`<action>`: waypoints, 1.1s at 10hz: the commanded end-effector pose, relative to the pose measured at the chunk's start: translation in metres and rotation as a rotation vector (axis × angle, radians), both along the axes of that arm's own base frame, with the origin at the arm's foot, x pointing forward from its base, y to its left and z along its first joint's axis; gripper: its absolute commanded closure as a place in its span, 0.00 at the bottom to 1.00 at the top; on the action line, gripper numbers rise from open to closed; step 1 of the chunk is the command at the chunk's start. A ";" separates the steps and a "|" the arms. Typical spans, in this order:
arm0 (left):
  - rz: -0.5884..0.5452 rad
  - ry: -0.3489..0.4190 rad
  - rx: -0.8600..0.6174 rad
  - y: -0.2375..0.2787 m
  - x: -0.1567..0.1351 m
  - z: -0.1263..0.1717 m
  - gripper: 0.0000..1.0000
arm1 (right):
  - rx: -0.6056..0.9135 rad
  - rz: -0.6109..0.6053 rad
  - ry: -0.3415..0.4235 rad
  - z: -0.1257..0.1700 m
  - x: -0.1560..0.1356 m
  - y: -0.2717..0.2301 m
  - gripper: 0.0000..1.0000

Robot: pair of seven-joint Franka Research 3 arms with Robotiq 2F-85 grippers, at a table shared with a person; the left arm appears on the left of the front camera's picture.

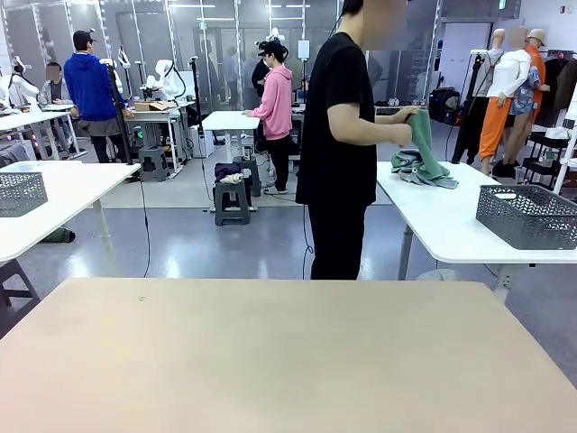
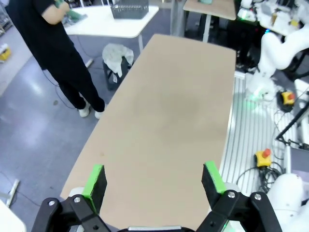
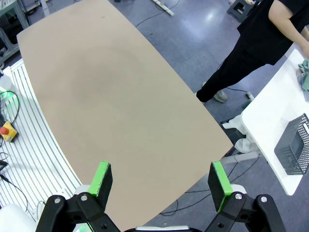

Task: Fold the towels and place them in the basket.
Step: When a person lays out a Towel with hook on the table, fold it in half twice.

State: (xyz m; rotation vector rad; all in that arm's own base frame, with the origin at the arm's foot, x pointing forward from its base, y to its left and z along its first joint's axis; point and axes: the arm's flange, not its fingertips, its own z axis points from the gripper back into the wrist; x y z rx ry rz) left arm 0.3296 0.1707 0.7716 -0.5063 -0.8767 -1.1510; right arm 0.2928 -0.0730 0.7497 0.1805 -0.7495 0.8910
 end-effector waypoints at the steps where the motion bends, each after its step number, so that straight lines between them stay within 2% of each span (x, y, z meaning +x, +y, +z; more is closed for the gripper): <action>1: -0.015 -0.014 -0.013 0.006 -0.003 0.003 0.00 | 0.002 0.010 -0.003 0.000 0.000 0.000 0.00; 9: 0.009 -0.009 -0.015 0.009 -0.004 0.000 0.00 | 0.002 0.010 -0.003 0.000 0.000 0.000 0.00; 11: 0.029 0.017 0.020 0.011 -0.005 -0.001 0.00 | 0.002 0.010 -0.003 0.000 0.000 0.000 0.00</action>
